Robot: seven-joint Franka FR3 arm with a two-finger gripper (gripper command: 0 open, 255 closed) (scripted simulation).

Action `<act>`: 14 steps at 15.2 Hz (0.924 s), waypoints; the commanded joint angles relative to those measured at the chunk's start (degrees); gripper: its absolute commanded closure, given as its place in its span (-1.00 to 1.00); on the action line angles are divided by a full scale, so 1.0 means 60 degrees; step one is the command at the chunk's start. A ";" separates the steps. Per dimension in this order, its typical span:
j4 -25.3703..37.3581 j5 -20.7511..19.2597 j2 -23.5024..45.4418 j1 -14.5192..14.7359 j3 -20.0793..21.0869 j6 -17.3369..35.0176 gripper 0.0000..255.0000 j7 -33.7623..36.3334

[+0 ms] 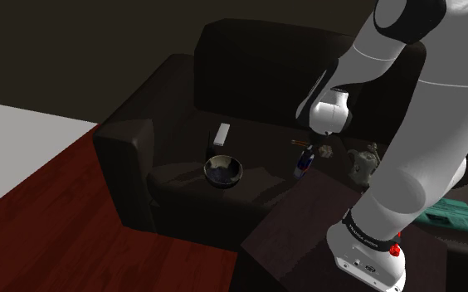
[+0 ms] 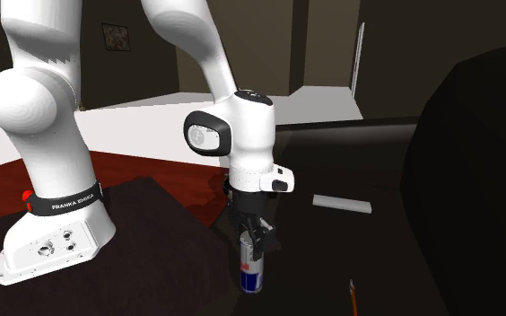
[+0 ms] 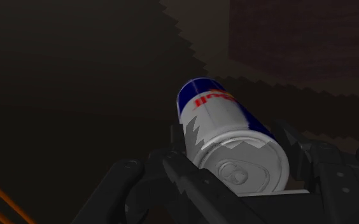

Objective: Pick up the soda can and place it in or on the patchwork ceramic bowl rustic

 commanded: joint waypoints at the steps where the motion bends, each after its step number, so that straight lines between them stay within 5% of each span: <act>1: -0.0001 0.0000 0.0000 0.0001 0.0002 -0.0002 1.00 0.0000; 5: 0.0001 0.0003 0.0002 0.0000 0.0004 -0.0001 1.00 -0.0002; 14: -0.0314 -0.2531 -0.1654 0.0962 -0.1511 -0.1085 1.00 0.1853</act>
